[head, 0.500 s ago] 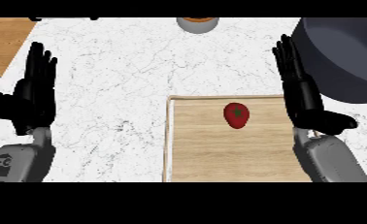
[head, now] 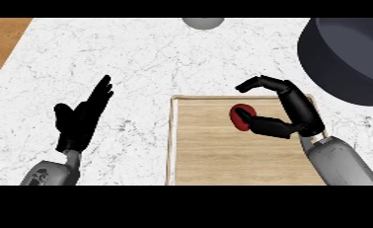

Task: Pick the tomato from the tray and place it in the pot

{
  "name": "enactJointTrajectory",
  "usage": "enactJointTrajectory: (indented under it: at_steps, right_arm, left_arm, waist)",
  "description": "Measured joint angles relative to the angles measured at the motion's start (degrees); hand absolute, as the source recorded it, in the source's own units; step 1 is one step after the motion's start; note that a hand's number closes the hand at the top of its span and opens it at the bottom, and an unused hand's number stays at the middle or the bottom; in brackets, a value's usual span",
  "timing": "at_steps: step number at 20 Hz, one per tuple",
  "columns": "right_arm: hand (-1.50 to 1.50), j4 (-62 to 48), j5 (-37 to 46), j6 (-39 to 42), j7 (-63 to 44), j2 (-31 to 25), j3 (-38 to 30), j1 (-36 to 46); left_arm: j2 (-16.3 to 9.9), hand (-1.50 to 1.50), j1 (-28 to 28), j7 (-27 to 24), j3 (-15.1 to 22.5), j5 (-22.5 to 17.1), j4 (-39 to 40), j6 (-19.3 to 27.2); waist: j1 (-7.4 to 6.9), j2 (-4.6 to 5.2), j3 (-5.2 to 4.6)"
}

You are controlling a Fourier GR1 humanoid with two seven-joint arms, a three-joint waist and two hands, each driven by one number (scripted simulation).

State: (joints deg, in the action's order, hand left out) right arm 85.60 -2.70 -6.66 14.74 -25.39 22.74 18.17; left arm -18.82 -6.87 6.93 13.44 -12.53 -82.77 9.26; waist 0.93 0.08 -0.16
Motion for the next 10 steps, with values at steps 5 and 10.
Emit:
enactJointTrajectory:
  at_steps: [5,10]
  right_arm:
    - [-1.5,3.46,-3.71,0.13,12.6,3.29,-2.5,-5.39]
    - [-1.5,12.34,-6.86,6.53,6.74,-2.91,-5.78,-6.96]
  left_arm:
    - [-0.04,0.0,1.55,0.16,2.09,-0.77,1.68,-4.68]
    - [1.03,0.0,1.97,-0.57,2.66,0.34,3.48,-6.44]
  waist:
    - [-0.15,-0.03,0.17]
    - [-0.32,-0.16,0.13]
